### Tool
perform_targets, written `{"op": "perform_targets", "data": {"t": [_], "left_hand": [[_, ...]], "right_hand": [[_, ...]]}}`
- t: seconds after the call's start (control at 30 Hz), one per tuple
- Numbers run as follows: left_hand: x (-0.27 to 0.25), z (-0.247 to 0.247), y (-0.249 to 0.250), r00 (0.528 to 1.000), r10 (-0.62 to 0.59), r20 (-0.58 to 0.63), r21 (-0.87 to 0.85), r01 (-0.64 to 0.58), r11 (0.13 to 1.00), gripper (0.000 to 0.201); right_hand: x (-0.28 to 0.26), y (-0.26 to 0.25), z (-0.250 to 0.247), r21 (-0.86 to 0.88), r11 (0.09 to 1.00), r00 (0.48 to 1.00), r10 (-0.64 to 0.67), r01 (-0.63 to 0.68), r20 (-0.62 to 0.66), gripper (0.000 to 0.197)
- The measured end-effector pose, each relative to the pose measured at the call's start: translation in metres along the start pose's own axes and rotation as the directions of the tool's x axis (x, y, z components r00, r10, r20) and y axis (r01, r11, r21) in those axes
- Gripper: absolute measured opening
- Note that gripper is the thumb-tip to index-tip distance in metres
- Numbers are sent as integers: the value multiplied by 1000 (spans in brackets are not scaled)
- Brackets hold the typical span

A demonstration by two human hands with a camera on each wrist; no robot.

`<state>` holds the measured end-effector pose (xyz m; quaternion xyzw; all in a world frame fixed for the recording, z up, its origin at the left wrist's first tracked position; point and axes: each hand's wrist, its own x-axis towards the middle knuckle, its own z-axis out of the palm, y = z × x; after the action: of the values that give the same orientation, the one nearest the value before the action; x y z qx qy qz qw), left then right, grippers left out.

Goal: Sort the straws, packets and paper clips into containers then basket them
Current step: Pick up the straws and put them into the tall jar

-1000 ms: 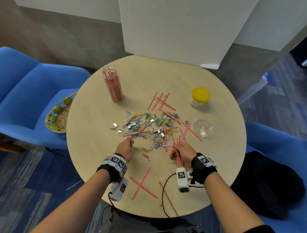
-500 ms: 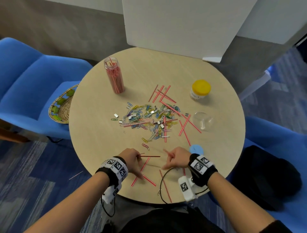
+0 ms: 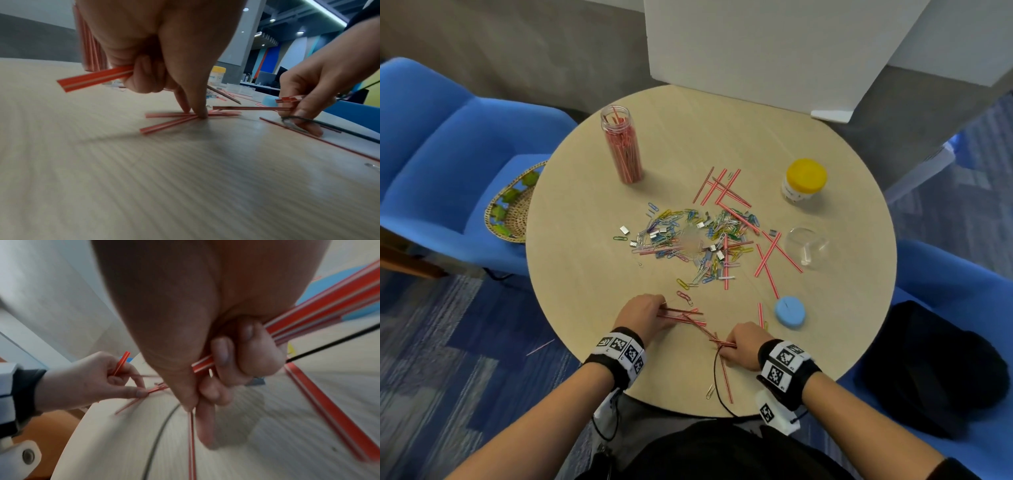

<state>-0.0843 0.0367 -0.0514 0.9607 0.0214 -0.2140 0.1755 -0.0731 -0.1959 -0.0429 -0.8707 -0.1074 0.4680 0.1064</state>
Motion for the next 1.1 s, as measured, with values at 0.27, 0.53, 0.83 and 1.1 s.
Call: {"op": "perform_targets", "data": {"t": [0.27,0.53,0.83,1.1], "left_hand": [[10,-4,15,996,-15,91,261,-9,965,27],[5,4,24,986,-107,127,405,47,913,22],[24,-19,5,981,-25,194,72,11,997,27],[19,-17,22,946,297,128,-306,-247,919,23]], "right_hand": [[-13,11,-34,300,939,985,-170,165,-10,26],[-14,9,-57,650,751,982,15,115,-190,23],[-27,24,-74,806,573,947,148,152,-284,53],[-24,44,-46,246,949,907,273,-198,-321,26]]}}
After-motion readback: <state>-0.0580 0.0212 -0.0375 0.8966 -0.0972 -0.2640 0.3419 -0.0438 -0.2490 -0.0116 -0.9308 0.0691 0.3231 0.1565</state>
